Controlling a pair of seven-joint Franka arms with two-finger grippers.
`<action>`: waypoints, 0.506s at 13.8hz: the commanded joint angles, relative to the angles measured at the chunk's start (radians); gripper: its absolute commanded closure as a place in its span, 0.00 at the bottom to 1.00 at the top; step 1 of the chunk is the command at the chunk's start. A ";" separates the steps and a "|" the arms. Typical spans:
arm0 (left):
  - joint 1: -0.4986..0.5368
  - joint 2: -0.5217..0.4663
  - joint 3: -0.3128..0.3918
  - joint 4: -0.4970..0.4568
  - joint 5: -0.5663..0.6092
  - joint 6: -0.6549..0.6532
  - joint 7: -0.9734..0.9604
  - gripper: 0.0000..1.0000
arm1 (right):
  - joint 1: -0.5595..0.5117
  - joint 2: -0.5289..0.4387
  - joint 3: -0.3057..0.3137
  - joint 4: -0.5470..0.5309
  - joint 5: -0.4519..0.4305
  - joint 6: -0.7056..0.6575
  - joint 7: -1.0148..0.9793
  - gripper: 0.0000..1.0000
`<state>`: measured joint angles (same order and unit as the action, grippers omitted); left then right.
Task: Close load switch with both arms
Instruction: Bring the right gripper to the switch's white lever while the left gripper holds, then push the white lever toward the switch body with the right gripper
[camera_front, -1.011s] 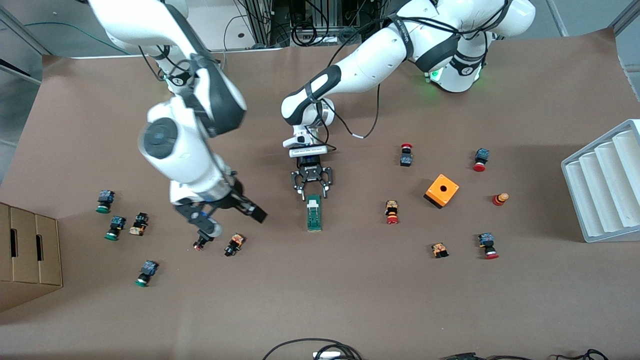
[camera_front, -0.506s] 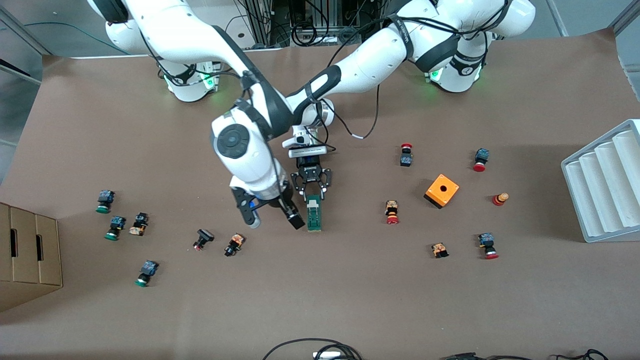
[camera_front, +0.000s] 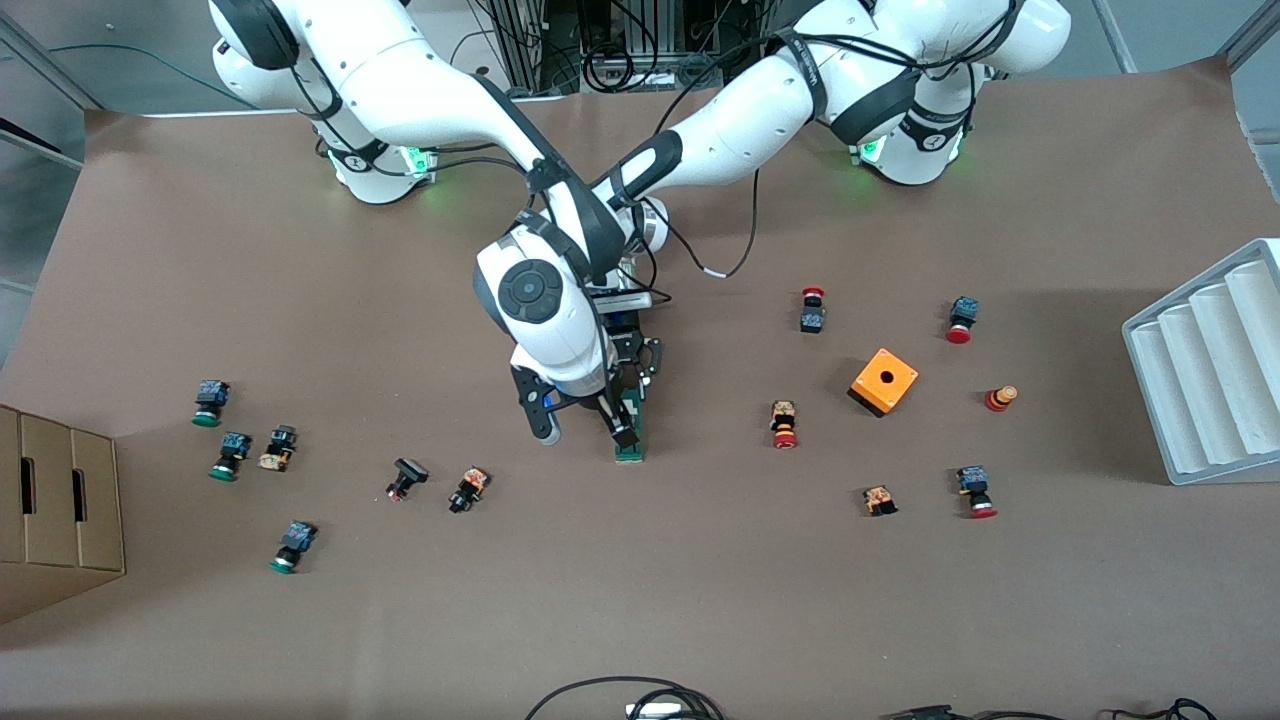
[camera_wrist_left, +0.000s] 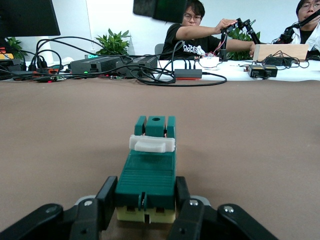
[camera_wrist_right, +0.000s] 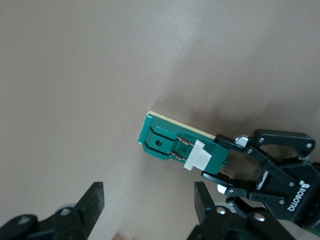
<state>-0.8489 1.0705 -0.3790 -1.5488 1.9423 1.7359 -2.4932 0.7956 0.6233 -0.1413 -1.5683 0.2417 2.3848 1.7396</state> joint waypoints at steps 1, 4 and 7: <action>0.001 0.020 -0.003 0.029 0.014 -0.009 0.019 0.46 | 0.023 0.009 -0.006 -0.041 0.013 0.060 0.021 0.38; 0.001 0.020 -0.003 0.029 0.015 -0.009 0.019 0.46 | 0.039 -0.005 -0.006 -0.119 0.011 0.137 0.021 0.49; 0.002 0.020 -0.003 0.029 0.015 -0.009 0.017 0.46 | 0.048 -0.020 -0.001 -0.196 0.010 0.217 0.021 0.50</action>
<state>-0.8488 1.0707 -0.3790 -1.5481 1.9424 1.7359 -2.4904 0.8293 0.6353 -0.1413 -1.6878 0.2417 2.5381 1.7507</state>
